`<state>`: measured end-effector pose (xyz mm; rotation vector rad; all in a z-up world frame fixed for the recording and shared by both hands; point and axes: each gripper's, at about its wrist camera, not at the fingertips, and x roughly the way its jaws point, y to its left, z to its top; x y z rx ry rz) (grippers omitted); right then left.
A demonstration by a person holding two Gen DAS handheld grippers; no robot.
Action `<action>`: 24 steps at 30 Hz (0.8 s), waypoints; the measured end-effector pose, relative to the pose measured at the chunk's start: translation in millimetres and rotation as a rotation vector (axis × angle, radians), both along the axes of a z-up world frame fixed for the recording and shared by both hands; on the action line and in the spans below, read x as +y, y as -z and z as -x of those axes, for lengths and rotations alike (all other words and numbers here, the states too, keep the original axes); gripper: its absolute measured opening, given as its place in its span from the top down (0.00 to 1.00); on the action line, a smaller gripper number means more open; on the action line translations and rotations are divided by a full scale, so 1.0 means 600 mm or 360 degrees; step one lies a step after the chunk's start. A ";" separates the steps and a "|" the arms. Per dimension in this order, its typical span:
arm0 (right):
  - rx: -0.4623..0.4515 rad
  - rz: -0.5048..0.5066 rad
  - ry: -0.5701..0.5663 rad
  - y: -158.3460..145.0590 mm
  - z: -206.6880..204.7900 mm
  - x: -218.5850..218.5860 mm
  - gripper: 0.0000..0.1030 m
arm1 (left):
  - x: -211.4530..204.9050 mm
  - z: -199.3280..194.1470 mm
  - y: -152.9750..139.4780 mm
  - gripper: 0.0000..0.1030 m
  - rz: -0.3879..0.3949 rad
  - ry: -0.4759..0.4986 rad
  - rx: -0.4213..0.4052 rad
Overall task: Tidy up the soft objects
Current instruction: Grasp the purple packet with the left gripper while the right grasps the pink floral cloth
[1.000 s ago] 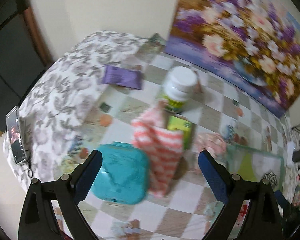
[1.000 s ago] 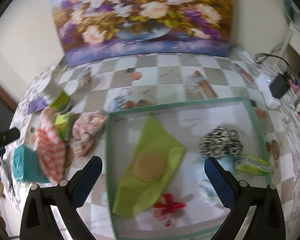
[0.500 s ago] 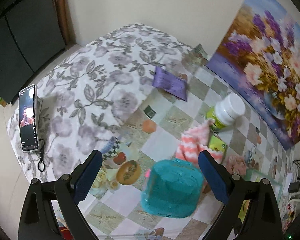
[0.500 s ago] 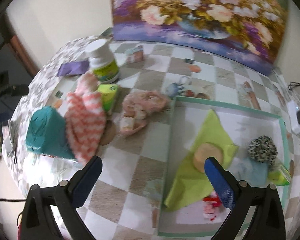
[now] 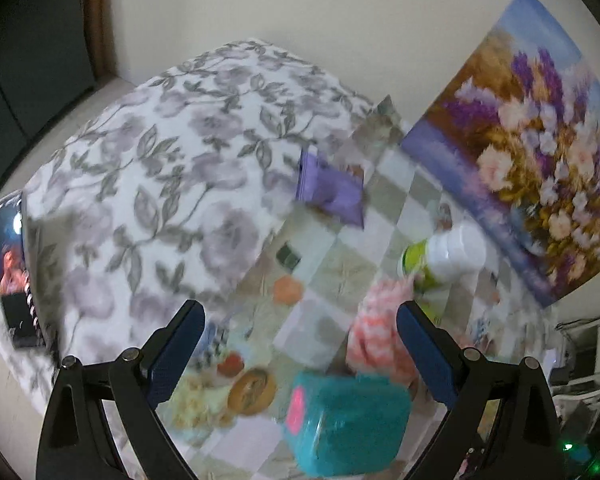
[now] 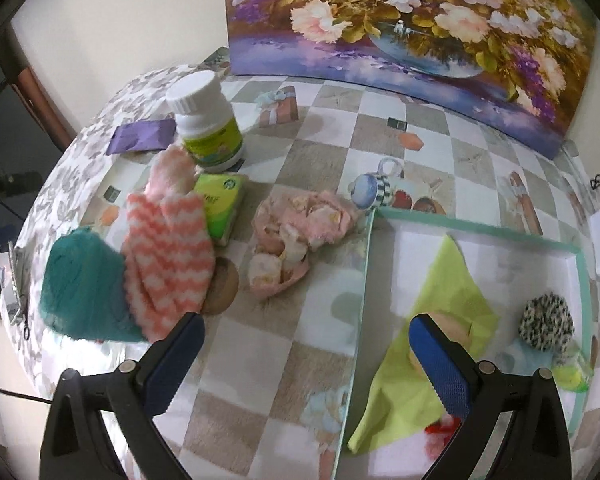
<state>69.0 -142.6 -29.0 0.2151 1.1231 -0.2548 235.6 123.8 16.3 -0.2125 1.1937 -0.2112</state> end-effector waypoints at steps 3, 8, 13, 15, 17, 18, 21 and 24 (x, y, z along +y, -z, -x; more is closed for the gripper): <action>0.0003 0.0003 -0.0029 0.007 -0.021 -0.007 0.00 | -0.004 -0.035 -0.007 0.06 -0.0110 0.0050 -0.0082; 0.0050 -0.0023 -0.0068 0.033 -0.063 -0.022 0.04 | -0.022 -0.094 0.003 0.06 -0.0283 0.0191 -0.0137; 0.0098 -0.0057 -0.0111 0.057 -0.094 -0.026 0.11 | -0.062 -0.141 0.034 0.06 -0.0403 0.0426 -0.0110; 0.0112 -0.0040 -0.0125 0.060 -0.102 -0.028 0.11 | -0.090 -0.152 0.047 0.06 -0.0553 0.0568 -0.0158; 0.0111 -0.0051 -0.0127 0.059 -0.108 -0.035 0.12 | -0.115 -0.155 0.058 0.06 -0.0701 0.0688 -0.0215; 0.0106 -0.0056 -0.0134 0.058 -0.110 -0.037 0.13 | -0.126 -0.158 0.065 0.06 -0.0757 0.0744 -0.0229; 0.0060 -0.0063 -0.0151 0.049 -0.113 -0.045 0.16 | -0.147 -0.169 0.079 0.06 -0.0820 0.0846 -0.0251; 0.0041 -0.0069 -0.0182 0.048 -0.120 -0.046 0.17 | -0.165 -0.178 0.089 0.06 -0.0833 0.0925 -0.0267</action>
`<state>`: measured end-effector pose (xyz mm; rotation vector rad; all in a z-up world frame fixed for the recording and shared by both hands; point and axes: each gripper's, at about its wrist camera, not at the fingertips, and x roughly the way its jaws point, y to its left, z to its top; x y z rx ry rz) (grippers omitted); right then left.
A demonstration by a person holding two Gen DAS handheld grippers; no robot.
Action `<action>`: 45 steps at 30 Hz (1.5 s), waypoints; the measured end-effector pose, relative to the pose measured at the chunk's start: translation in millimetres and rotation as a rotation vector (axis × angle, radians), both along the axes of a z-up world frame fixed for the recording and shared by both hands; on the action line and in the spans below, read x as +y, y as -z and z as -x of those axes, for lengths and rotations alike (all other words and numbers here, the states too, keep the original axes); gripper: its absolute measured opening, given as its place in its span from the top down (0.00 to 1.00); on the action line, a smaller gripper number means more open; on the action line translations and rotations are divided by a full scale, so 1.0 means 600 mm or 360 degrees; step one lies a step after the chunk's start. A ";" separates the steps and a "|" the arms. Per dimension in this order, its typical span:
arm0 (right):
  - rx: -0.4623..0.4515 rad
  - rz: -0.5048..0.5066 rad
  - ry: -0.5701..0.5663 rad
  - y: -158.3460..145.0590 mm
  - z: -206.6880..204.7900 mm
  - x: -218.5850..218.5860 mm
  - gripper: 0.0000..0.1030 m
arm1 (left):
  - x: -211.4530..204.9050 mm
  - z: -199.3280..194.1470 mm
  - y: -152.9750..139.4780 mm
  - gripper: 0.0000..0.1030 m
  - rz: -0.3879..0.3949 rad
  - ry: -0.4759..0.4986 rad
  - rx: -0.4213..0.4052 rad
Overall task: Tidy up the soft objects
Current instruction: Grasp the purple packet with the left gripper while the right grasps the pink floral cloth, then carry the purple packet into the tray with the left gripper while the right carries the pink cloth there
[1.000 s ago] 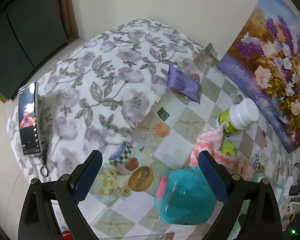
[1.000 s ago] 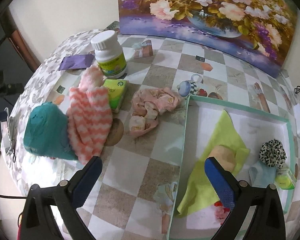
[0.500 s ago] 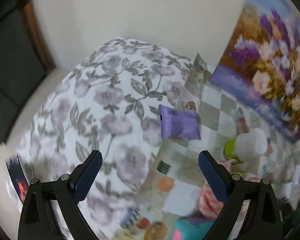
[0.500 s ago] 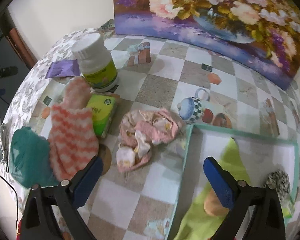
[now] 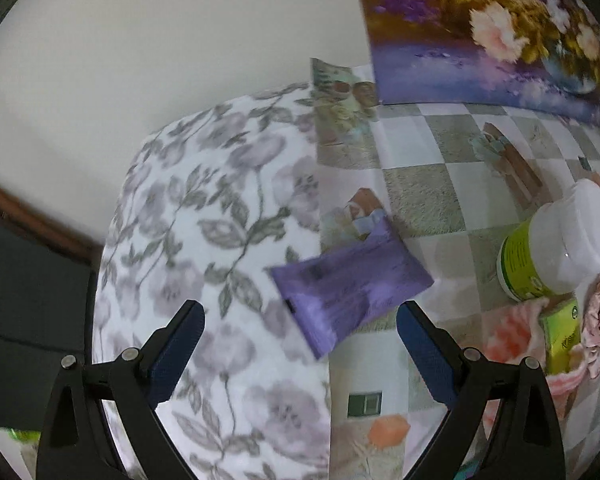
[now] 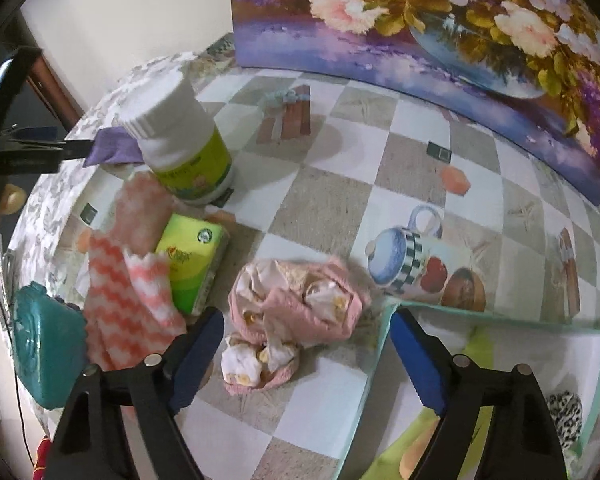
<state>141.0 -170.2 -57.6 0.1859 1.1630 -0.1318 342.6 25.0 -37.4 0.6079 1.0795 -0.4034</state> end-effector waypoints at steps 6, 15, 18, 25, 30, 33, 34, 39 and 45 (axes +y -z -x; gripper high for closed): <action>-0.0004 -0.0019 -0.0076 0.009 -0.013 0.016 0.18 | -0.033 0.007 0.026 0.06 -0.0123 0.0244 -0.0034; 0.0041 0.0006 -0.0157 0.034 -0.024 0.038 0.18 | -0.058 0.001 0.038 0.06 -0.0095 0.0334 -0.0047; 0.0052 -0.0002 -0.0143 0.040 -0.025 0.034 0.18 | -0.064 0.000 0.053 0.06 -0.0112 0.0339 -0.0016; 0.0061 -0.0042 -0.0137 0.053 -0.032 0.027 0.18 | -0.057 0.005 0.072 0.34 -0.0093 0.0320 0.0073; 0.0052 0.0010 -0.0150 0.057 -0.029 0.032 0.32 | -0.053 0.012 0.071 0.40 -0.0076 0.0251 0.0091; 0.0047 0.0056 -0.0125 0.055 -0.025 0.031 0.46 | -0.045 0.025 0.070 0.44 -0.0069 0.0203 0.0103; 0.0047 0.0070 -0.0115 0.054 -0.024 0.030 0.48 | -0.041 0.029 0.069 0.53 -0.0061 0.0182 0.0112; 0.0047 0.0101 -0.0052 0.053 -0.014 0.023 0.62 | -0.025 0.033 0.067 0.58 -0.0028 0.0067 0.0158; 0.0077 0.0108 -0.0032 0.050 0.002 0.037 0.67 | 0.015 0.046 0.059 0.62 0.0024 -0.0063 0.0177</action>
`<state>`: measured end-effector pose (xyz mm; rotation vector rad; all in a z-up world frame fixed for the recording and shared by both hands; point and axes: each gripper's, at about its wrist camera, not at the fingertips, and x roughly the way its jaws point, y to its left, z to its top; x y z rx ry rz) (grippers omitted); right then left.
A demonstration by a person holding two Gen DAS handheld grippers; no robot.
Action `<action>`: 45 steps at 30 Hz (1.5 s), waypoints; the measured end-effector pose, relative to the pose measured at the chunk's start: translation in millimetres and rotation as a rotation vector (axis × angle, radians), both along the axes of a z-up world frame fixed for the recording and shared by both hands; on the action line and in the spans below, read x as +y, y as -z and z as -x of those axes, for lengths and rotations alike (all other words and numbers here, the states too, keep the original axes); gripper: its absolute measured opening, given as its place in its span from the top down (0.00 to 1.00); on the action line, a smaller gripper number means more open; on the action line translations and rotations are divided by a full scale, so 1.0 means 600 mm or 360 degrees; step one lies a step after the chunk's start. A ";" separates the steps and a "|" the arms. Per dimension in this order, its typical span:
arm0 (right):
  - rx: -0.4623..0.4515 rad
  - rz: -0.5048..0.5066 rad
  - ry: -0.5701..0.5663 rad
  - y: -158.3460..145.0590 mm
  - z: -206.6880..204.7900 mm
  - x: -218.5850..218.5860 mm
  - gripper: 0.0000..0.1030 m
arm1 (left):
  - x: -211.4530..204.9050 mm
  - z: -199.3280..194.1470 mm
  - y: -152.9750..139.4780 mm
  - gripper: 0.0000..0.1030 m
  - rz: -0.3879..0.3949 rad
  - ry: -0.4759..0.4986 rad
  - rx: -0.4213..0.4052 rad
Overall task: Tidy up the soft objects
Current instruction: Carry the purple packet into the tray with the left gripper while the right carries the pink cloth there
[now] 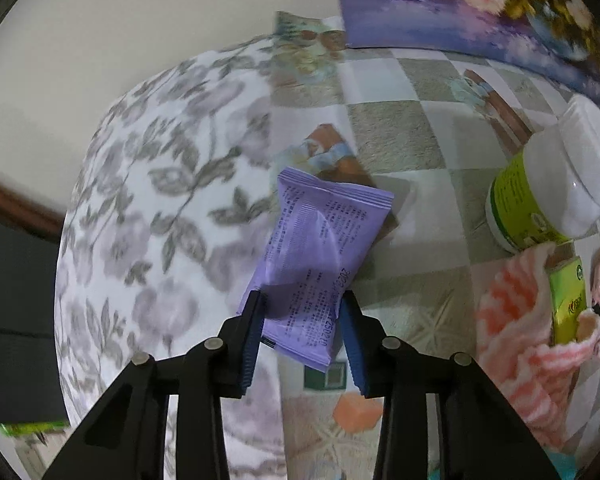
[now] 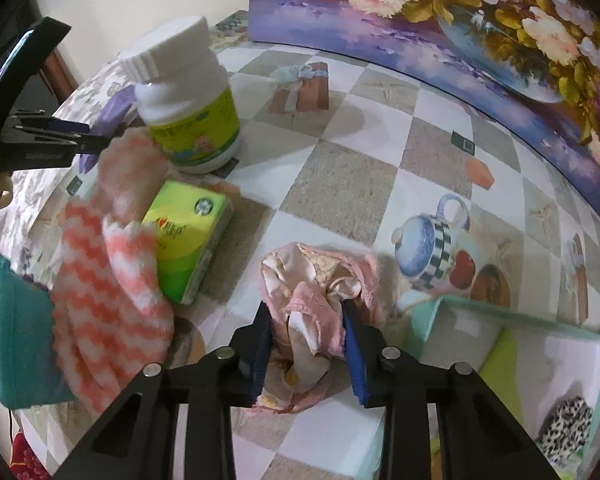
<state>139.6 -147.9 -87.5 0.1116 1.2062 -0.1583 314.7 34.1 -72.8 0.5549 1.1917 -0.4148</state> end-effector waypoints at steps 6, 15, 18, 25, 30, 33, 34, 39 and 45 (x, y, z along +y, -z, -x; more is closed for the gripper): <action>0.0029 -0.0056 0.0035 -0.002 0.020 0.011 0.68 | 0.051 0.022 -0.017 0.63 0.0126 -0.0143 0.0042; 0.0035 -0.0173 0.0107 -0.020 0.064 0.017 0.68 | 0.127 0.073 -0.064 0.63 0.0338 -0.0362 0.0067; 0.0021 -0.0183 0.0112 -0.032 0.077 0.023 0.68 | 0.152 0.098 -0.079 0.63 0.0445 -0.0454 0.0085; -0.0045 -0.0241 0.0174 -0.071 0.129 0.030 0.68 | 0.178 0.189 -0.127 0.63 0.0580 -0.0594 0.0015; -0.0106 -0.0303 0.0225 -0.107 0.157 0.031 0.68 | 0.183 0.255 -0.163 0.63 0.0666 -0.0685 -0.0026; -0.0140 -0.0320 0.0253 -0.129 0.180 0.034 0.68 | 0.167 0.300 -0.185 0.62 0.0688 -0.0678 -0.0077; -0.0155 -0.0321 0.0265 -0.137 0.190 0.036 0.68 | 0.160 0.315 -0.192 0.62 0.0693 -0.0664 -0.0092; -0.0212 -0.0372 0.0318 -0.159 0.221 0.033 0.68 | 0.122 0.362 -0.226 0.62 0.0719 -0.0605 -0.0138; -0.0267 -0.0399 0.0369 -0.179 0.254 0.034 0.68 | 0.073 0.397 -0.257 0.62 0.0732 -0.0573 -0.0196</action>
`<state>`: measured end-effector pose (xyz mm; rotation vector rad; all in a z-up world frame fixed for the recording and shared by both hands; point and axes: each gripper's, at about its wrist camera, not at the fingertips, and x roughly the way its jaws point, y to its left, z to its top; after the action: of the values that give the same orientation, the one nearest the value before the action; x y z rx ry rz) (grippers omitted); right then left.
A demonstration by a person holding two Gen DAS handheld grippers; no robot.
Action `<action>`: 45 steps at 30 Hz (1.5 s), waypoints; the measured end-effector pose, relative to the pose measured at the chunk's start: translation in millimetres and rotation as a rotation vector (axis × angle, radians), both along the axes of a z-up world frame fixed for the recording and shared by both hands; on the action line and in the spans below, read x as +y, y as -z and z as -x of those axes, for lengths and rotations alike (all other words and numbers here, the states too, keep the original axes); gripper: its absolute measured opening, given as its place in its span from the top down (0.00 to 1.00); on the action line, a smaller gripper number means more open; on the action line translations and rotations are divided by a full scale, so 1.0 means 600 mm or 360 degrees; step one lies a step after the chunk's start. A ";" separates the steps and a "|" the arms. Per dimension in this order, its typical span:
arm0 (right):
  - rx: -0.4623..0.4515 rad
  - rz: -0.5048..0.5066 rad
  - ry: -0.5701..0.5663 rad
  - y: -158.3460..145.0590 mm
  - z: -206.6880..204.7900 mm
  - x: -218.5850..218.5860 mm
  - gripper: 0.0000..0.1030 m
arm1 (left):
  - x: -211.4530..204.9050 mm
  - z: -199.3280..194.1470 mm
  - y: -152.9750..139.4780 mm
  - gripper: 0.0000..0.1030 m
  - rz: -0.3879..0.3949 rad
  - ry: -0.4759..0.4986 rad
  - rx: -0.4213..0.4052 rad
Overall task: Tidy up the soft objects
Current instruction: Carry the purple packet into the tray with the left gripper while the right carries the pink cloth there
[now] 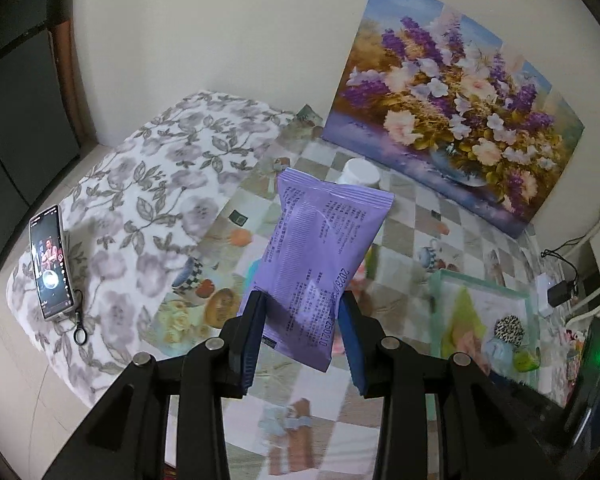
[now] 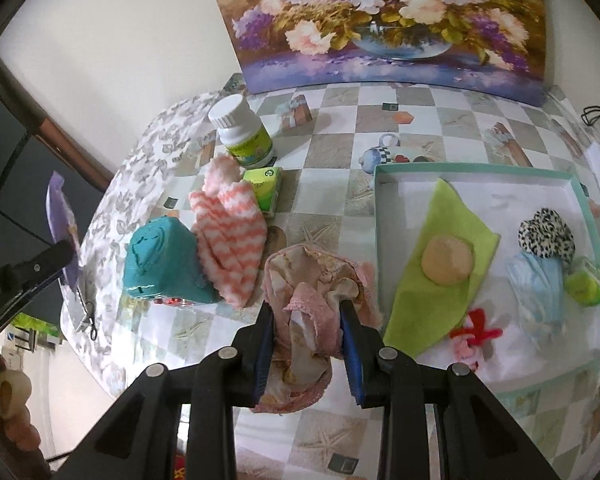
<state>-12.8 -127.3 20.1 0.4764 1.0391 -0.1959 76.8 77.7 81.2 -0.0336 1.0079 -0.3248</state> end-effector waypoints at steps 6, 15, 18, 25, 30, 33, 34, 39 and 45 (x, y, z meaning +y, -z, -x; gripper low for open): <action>-0.0036 0.0034 0.0069 -0.015 0.022 -0.013 0.68 | -0.060 0.021 -0.008 0.62 0.0013 0.0009 -0.0005; 0.0021 0.0104 0.0285 -0.009 0.048 -0.085 0.68 | -0.155 0.044 0.005 0.62 0.0041 0.0135 -0.0008; 0.0059 0.0143 0.0390 -0.002 0.064 -0.123 0.68 | -0.176 0.051 0.024 0.62 0.0030 0.0186 0.0028; 0.0122 0.0089 0.0616 0.019 0.105 -0.201 0.68 | -0.234 0.088 0.055 0.62 -0.0030 0.0377 0.0052; 0.0152 0.0053 0.0788 0.031 0.142 -0.253 0.67 | -0.271 0.120 0.077 0.62 -0.0076 0.0542 0.0080; 0.0166 0.0026 0.0897 0.038 0.169 -0.284 0.67 | -0.291 0.136 0.087 0.62 -0.0078 0.0630 0.0105; 0.0170 0.0024 0.0932 0.039 0.178 -0.293 0.67 | -0.299 0.142 0.090 0.62 -0.0086 0.0661 0.0103; 0.0180 0.0018 0.1062 0.043 0.212 -0.330 0.67 | -0.329 0.158 0.112 0.61 -0.0118 0.0761 0.0119; 0.0187 -0.0004 0.1130 0.051 0.229 -0.351 0.67 | -0.362 0.169 0.139 0.61 -0.0172 0.0848 0.0112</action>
<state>-150.5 -338.1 -10.4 0.8327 0.9486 -0.8603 -24.6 -139.2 -2.1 0.3287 1.0940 -0.7578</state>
